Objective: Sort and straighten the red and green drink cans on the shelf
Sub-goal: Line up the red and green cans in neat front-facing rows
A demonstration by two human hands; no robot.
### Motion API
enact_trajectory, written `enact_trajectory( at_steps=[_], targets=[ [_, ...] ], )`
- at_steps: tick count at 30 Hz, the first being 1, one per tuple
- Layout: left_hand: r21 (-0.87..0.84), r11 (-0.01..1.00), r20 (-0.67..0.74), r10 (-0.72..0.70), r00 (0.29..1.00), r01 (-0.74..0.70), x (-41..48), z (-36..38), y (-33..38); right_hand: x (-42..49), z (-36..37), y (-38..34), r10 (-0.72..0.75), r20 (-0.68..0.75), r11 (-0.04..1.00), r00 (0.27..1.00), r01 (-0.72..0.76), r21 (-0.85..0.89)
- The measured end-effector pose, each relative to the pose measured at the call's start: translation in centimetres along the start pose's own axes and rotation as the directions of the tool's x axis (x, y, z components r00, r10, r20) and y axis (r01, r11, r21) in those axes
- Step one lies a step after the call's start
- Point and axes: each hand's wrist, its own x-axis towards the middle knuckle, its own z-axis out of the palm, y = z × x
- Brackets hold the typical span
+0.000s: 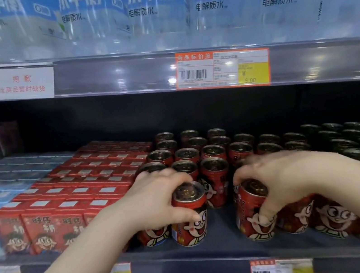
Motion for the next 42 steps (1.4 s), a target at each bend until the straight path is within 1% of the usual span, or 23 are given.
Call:
enact_trajectory(
  at_steps=[3,5,8,10,12,14,15,17,18,20,21,22,23,24,26,28,31,35,37,39,41,42],
  targets=[
    [-0.011,1.000,-0.018,0.008,1.000,-0.008,0.0,0.4,-0.4,0.1,1.3,0.1,-0.023,-0.080,1.000,0.997,0.022,-0.013],
    [-0.014,1.000,-0.021,0.015,1.000,-0.016,0.0,0.4,-0.4,0.3,1.7,0.2,-0.048,-0.158,0.994,0.986,0.063,0.090],
    [-0.013,1.000,-0.020,0.019,1.000,-0.020,0.0,0.3,-0.3,0.9,2.6,-1.0,-0.057,-0.254,0.943,0.965,0.135,0.303],
    [0.007,1.000,-0.030,0.019,0.999,-0.019,0.0,0.3,-0.4,1.2,3.5,-2.4,-0.058,-0.327,0.901,0.943,0.191,0.390],
    [0.017,1.000,-0.016,0.006,1.000,-0.006,0.0,0.3,-0.4,1.1,4.0,-2.8,-0.055,-0.371,0.871,0.927,0.226,0.436],
    [0.018,1.000,0.021,-0.018,1.000,0.018,0.0,0.1,0.0,0.6,3.9,-1.5,-0.024,-0.390,0.845,0.921,0.227,0.485],
    [0.016,0.999,0.027,-0.029,0.999,0.029,0.0,0.0,0.3,0.4,3.6,-0.5,0.016,-0.414,0.838,0.910,0.214,0.503],
    [-0.016,0.999,-0.006,-0.042,0.999,0.042,0.4,-0.3,1.3,-0.2,2.9,2.1,0.116,-0.462,0.862,0.879,0.141,0.486],
    [-0.037,0.999,-0.028,-0.035,0.999,0.034,0.7,-0.3,1.9,-0.6,2.5,3.3,0.154,-0.438,0.897,0.885,0.061,0.438],
    [-0.062,0.998,-0.020,-0.001,1.000,0.000,1.5,-0.2,3.3,-1.3,2.2,4.8,0.233,-0.254,0.948,0.939,-0.161,0.275],
    [-0.070,0.997,0.008,0.021,1.000,-0.020,2.0,-0.1,4.0,-1.5,2.3,5.3,0.264,-0.154,0.953,0.952,-0.233,0.196],
    [-0.077,0.996,0.045,0.040,0.998,-0.036,2.4,0.1,4.5,-1.6,2.6,5.5,0.286,-0.085,0.950,0.955,-0.271,0.153],
    [-0.077,0.996,0.084,0.053,0.995,-0.046,2.8,0.3,4.9,-1.7,3.0,5.6,0.293,-0.058,0.947,0.954,-0.281,0.156],
    [-0.066,0.997,0.117,0.058,0.991,-0.051,3.0,0.7,5.1,-1.7,3.4,5.6,0.292,-0.071,0.944,0.954,-0.275,0.182],
    [-0.034,0.998,0.150,0.063,0.987,-0.059,3.3,1.2,5.0,-1.7,4.0,5.7,0.265,-0.149,0.949,0.953,-0.230,0.217],
    [-0.013,0.997,0.160,0.073,0.984,-0.072,3.5,1.5,4.6,-1.8,4.3,5.7,0.243,-0.218,0.955,0.945,-0.193,0.227],
    [0.005,0.996,0.161,0.086,0.983,-0.088,3.5,1.7,4.3,-1.9,4.8,5.4,0.189,-0.260,0.963,0.947,-0.127,0.238],
    [0.012,0.995,0.168,0.092,0.982,-0.095,3.6,1.8,4.3,-1.9,4.9,4.8,0.074,-0.236,0.942,0.969,0.010,0.336],
    [0.008,0.996,0.173,0.084,0.981,-0.087,3.6,1.9,4.3,-1.8,4.7,4.2,0.011,-0.174,0.899,0.985,0.067,0.434],
    [0.011,0.997,0.173,0.078,0.982,-0.082,3.6,1.9,4.3,-1.7,4.7,3.6,-0.035,-0.168,0.856,0.985,0.116,0.503],
    [0.017,0.997,0.166,0.069,0.984,-0.073,3.7,1.9,4.4,-1.6,4.6,3.2,-0.049,-0.212,0.868,0.976,0.147,0.474],
    [0.015,0.998,0.164,0.064,0.984,-0.067,3.7,1.9,4.4,-1.6,4.3,3.2,-0.054,-0.213,0.876,0.976,0.148,0.459]
  ],
)
